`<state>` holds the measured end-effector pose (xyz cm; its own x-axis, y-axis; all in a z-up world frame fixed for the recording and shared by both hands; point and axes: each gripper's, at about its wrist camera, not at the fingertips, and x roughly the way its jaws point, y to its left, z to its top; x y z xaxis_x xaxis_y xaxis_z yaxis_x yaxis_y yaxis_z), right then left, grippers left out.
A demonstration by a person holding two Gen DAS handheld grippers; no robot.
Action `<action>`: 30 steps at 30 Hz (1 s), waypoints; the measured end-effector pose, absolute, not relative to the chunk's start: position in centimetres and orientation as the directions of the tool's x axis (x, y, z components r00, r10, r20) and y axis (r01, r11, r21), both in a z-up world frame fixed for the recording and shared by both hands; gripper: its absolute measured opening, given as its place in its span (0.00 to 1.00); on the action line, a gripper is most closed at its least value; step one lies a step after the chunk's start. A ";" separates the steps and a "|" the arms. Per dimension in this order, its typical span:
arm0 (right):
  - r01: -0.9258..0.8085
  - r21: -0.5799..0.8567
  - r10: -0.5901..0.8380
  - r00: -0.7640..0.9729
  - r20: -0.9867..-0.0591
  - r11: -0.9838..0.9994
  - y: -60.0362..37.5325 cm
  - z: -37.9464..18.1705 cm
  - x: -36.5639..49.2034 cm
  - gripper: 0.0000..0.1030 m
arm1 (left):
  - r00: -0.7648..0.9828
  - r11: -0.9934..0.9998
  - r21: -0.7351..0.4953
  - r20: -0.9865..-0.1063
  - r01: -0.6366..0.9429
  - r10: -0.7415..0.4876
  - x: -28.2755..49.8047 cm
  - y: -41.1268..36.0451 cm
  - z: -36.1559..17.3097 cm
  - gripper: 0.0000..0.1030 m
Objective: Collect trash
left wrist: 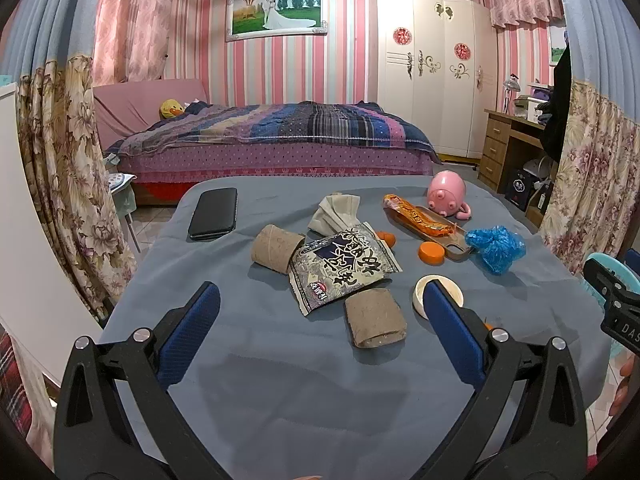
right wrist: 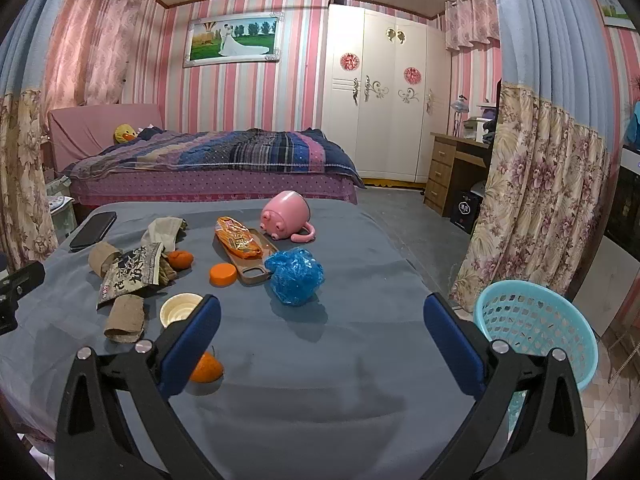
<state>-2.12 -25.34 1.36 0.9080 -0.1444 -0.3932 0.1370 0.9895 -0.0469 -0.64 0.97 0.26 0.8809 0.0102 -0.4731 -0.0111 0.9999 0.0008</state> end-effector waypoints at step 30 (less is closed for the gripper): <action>0.140 -0.040 -0.145 0.908 -0.393 0.989 -25.7 1.2 -2.4 0.96 | 0.879 0.999 0.016 -0.474 -0.045 0.047 -1.4 2.6 0.7 0.95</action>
